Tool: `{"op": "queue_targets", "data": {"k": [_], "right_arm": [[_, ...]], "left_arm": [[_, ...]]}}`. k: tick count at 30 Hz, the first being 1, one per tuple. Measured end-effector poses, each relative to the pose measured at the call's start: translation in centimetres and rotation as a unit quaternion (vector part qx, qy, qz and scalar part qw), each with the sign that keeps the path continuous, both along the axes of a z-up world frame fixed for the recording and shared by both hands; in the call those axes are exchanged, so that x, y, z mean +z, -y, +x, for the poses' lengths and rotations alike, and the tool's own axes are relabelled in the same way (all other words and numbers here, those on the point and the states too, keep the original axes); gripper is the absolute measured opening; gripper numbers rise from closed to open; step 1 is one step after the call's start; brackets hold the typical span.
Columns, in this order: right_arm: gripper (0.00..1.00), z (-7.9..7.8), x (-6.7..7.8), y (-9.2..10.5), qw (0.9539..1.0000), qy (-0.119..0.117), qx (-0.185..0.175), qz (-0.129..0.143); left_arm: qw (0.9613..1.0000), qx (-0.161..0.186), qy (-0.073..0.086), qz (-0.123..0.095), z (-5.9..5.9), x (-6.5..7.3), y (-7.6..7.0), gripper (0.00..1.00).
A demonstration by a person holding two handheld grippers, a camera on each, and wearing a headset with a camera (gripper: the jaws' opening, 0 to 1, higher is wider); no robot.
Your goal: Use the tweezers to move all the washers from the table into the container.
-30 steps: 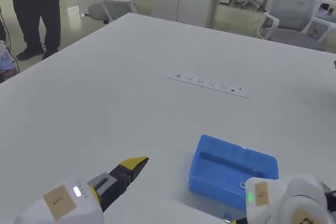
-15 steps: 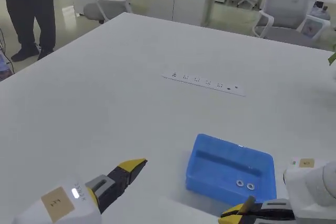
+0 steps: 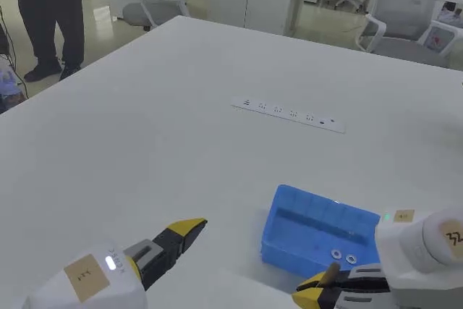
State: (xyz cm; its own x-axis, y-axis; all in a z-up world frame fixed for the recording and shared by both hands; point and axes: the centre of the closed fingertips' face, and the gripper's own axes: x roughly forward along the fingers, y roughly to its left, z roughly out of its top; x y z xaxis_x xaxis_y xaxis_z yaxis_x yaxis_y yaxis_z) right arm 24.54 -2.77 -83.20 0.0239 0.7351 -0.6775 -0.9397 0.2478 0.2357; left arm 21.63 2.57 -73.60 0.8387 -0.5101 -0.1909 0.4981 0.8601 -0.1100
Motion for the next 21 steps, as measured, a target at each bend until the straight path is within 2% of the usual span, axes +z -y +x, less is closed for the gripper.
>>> {"op": "queue_targets", "data": {"k": [4, 6, 10, 12, 14, 15, 17, 18, 19, 20, 21], "right_arm": [[0.03, -0.2, -0.1, 0.0, 1.0000, 0.001, 0.005, -0.001], [0.03, -0.5, -0.2, 0.0, 0.9999, 0.009, 0.013, -0.006], [0.03, -1.3, -0.2, -0.3, 0.9962, 0.056, 0.063, -0.021], [0.04, -2.2, -0.3, -0.6, 0.9912, 0.085, 0.097, -0.027], [0.03, -2.3, -0.5, -0.8, 0.9855, 0.122, 0.114, -0.032], [0.03, -2.4, -0.6, -0.7, 0.9861, 0.122, 0.109, -0.030], [0.04, -2.1, -0.6, -0.9, 0.9913, 0.109, 0.074, -0.001], [0.04, -2.0, -0.7, -0.9, 0.9940, 0.094, 0.055, 0.010], [0.04, -1.4, -0.7, -0.8, 0.9965, 0.077, 0.021, 0.028], [0.04, -1.1, -0.6, -0.7, 0.9970, 0.068, 0.000, 0.038], [0.04, -0.7, -0.5, -0.5, 0.9970, 0.049, -0.027, 0.053]], "left_arm": [[1.0000, -0.001, 0.000, 0.001, 0.0, 0.0, 0.0, 0.81], [1.0000, -0.001, -0.001, 0.001, 0.0, 0.0, 0.0, 0.81], [1.0000, -0.001, 0.000, 0.001, 0.0, 0.0, 0.0, 0.81], [1.0000, -0.001, 0.000, 0.002, 0.0, 0.0, 0.0, 0.81], [1.0000, -0.001, 0.000, 0.002, 0.0, 0.0, 0.0, 0.81], [1.0000, -0.001, 0.000, 0.002, 0.0, 0.0, 0.0, 0.81], [1.0000, -0.001, 0.000, 0.002, 0.0, 0.0, 0.0, 0.81], [1.0000, -0.001, 0.000, 0.002, 0.0, 0.0, 0.0, 0.81], [1.0000, -0.002, -0.001, 0.002, 0.0, -0.1, 0.0, 0.81], [1.0000, -0.002, -0.001, 0.002, 0.0, -0.1, 0.0, 0.81], [1.0000, -0.003, -0.001, 0.002, 0.0, 0.0, 0.0, 0.81]]}}
